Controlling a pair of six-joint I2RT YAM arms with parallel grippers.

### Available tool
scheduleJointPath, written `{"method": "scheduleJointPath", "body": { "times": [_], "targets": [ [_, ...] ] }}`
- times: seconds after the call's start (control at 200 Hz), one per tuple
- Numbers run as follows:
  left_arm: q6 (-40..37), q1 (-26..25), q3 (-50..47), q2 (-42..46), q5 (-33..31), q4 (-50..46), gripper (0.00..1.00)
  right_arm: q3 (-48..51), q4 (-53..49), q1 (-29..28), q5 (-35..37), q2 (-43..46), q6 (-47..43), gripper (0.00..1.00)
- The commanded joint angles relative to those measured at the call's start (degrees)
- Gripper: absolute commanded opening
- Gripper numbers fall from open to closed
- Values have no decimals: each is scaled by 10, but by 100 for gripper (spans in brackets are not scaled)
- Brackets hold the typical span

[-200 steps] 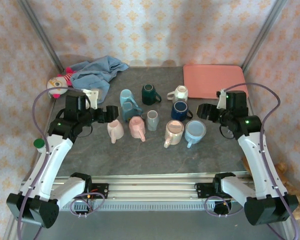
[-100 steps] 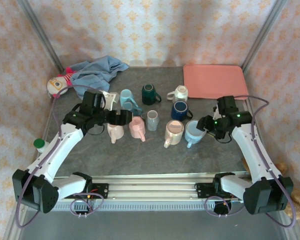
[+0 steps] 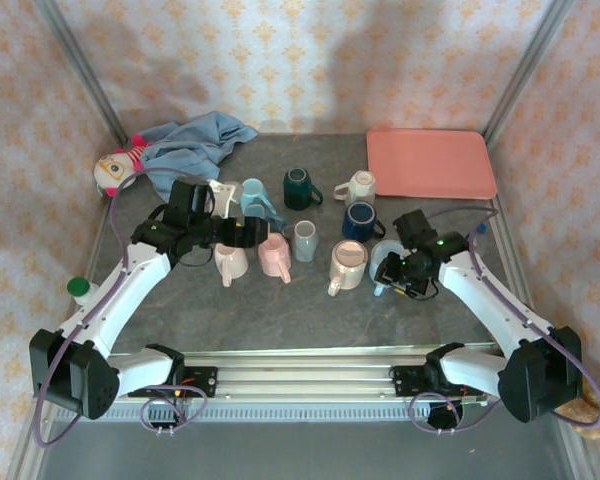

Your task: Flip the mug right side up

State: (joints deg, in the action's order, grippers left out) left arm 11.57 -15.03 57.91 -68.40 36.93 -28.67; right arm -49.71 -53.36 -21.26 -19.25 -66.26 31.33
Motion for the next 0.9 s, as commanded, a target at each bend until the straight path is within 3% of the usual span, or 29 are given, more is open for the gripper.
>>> {"method": "scheduleJointPath", "body": {
  "times": [0.0,0.33,0.896],
  "targets": [
    [0,-4,-11,13,4,20,94,20,45,-9,73,5,64,45],
    [-1,-4,-9,-5,14,34,94,25,93,-35,62,-34,67,42],
    [0,-4,-17,-9,9,37,93,46,90,-37,145,-64,91,30]
  ]
}}
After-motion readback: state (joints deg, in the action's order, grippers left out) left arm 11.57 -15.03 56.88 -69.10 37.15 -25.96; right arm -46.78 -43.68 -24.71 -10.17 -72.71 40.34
